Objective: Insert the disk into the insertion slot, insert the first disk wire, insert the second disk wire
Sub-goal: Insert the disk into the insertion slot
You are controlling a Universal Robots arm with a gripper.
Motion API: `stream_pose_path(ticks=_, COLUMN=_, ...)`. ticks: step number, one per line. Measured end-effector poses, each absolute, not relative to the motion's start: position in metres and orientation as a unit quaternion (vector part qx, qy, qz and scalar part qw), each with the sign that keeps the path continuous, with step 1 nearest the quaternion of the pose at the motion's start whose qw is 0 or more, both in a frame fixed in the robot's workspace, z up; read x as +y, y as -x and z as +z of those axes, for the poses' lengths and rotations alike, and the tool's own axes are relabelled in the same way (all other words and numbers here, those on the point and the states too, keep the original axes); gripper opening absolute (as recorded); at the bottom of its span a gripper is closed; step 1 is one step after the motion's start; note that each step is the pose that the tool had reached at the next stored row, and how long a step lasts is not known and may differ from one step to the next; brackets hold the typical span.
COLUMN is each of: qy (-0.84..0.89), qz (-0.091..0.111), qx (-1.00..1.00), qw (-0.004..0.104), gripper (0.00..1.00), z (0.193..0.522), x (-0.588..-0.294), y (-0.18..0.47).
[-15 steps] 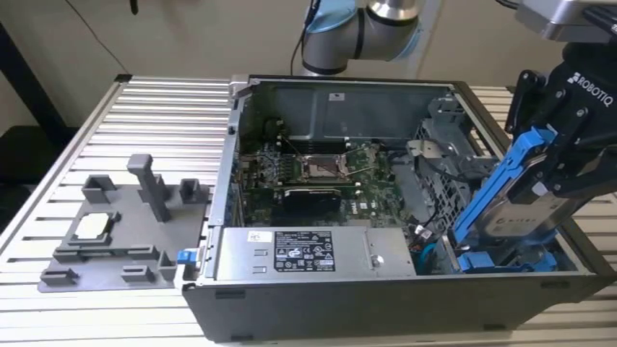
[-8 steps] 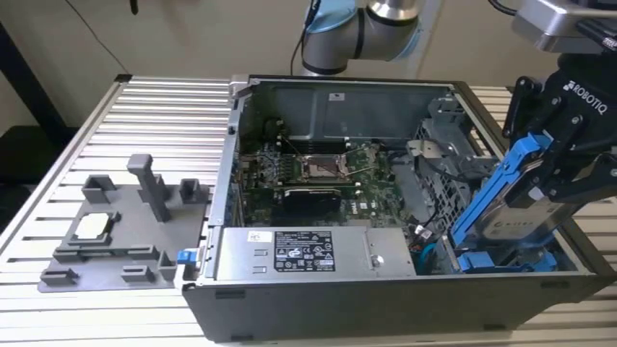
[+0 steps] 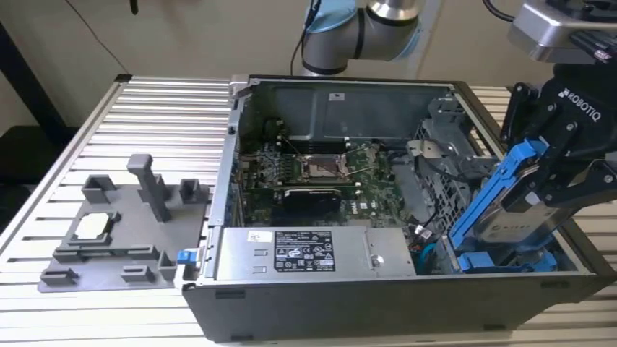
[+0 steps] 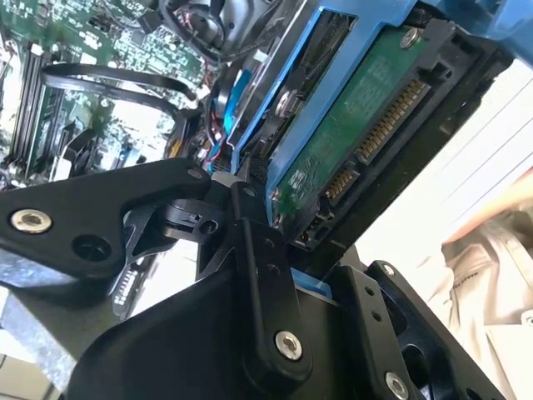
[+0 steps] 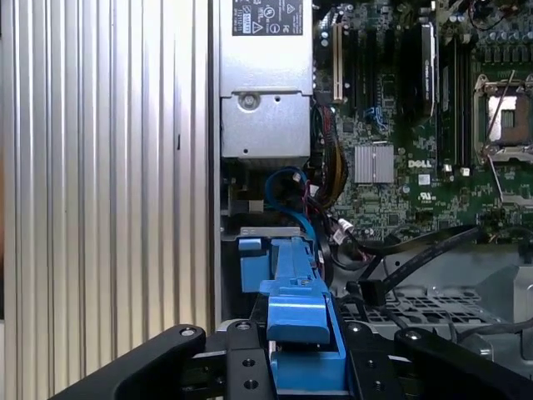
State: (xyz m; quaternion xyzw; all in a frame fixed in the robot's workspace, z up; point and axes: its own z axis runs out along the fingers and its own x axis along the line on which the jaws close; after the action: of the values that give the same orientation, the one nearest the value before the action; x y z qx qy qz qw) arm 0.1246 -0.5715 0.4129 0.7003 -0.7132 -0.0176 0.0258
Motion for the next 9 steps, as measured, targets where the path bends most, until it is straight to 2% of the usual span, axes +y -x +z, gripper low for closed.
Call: stream_pose_path(ticks=9, qy=-0.700, qz=-0.018, qx=-0.713, qw=0.026, gripper=0.33, z=0.4044, x=-0.5715, y=-0.1253)
